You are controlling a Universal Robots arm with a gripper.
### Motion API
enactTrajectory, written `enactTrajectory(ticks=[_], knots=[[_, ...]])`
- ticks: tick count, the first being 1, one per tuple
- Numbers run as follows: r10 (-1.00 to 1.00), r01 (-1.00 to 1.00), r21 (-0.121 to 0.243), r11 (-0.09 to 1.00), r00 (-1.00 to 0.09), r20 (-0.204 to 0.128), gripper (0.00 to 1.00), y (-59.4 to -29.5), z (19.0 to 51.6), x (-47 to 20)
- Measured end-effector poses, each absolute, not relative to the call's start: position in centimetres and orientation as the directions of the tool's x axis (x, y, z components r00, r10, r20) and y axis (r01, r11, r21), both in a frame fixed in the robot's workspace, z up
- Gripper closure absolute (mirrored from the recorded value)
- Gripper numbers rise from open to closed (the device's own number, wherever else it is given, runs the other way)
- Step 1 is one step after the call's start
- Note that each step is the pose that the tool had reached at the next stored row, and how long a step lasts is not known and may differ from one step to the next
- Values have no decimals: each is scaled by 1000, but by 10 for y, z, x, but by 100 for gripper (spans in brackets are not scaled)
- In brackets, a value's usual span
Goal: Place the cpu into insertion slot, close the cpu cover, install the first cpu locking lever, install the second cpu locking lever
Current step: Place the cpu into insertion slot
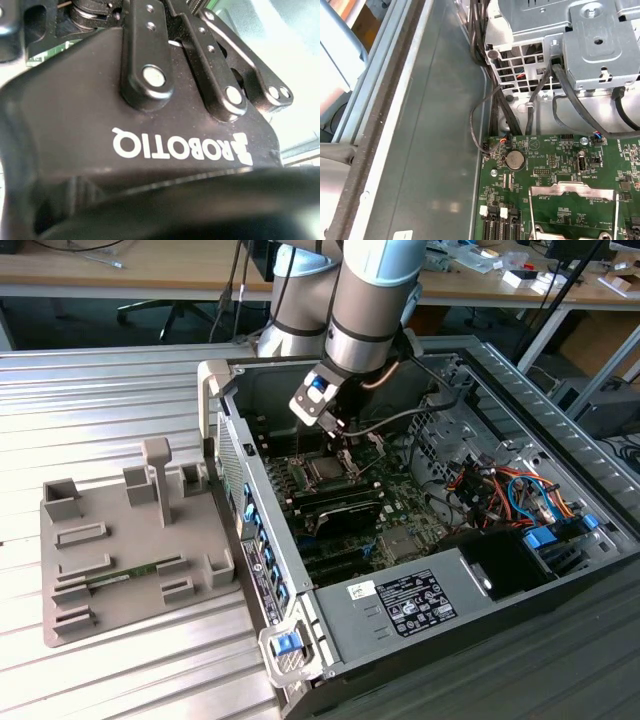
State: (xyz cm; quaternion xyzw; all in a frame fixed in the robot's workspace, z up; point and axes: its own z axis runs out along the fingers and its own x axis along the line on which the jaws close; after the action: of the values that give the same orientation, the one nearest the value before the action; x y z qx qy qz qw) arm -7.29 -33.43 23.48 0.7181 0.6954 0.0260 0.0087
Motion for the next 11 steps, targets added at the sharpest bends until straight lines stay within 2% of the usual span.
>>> enactTrajectory(ticks=[11], knots=[[999,998,49,-33,31,25,89,-334,240,-73]])
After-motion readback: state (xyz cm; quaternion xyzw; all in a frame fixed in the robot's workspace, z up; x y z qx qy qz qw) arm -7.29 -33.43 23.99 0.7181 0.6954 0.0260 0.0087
